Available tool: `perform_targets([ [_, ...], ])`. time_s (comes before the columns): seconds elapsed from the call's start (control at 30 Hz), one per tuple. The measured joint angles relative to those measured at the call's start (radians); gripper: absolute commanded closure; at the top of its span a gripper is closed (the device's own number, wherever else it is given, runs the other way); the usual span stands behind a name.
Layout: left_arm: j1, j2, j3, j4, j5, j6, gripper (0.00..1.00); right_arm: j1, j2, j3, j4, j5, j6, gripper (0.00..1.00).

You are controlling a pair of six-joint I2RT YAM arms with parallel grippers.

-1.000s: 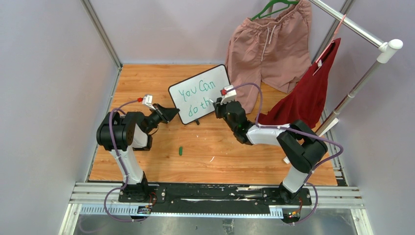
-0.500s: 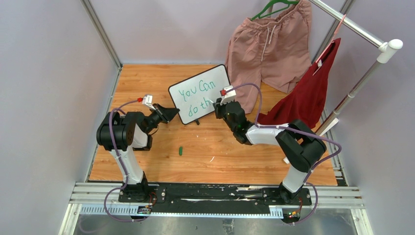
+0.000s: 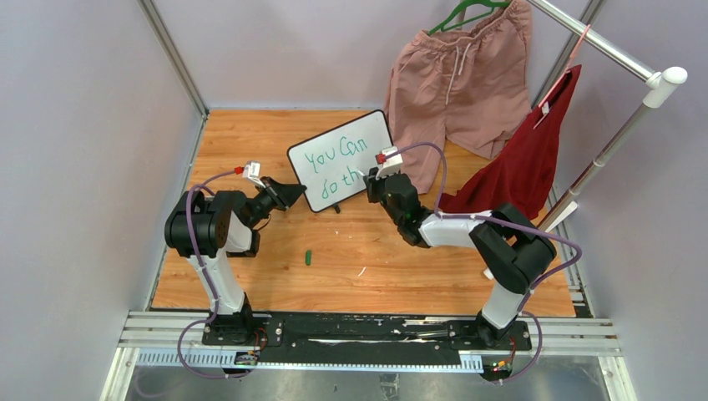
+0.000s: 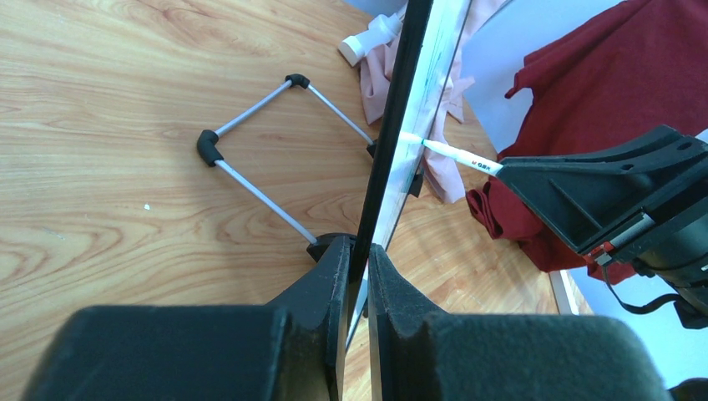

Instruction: Write a sentence on the whiteboard

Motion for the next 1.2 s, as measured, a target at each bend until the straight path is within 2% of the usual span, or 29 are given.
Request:
perform_targets([
  [0.93,0.000,0.000,0.000,0.000,0.000,0.000,1.00,0.000,-0.006,-0.054,0.019,0.008,0.002,1.00],
  [1.2,0.000,0.000,0.000,0.000,0.000,0.000,1.00,0.000,-0.090,-0.061,-0.003,0.013,0.008,1.00],
])
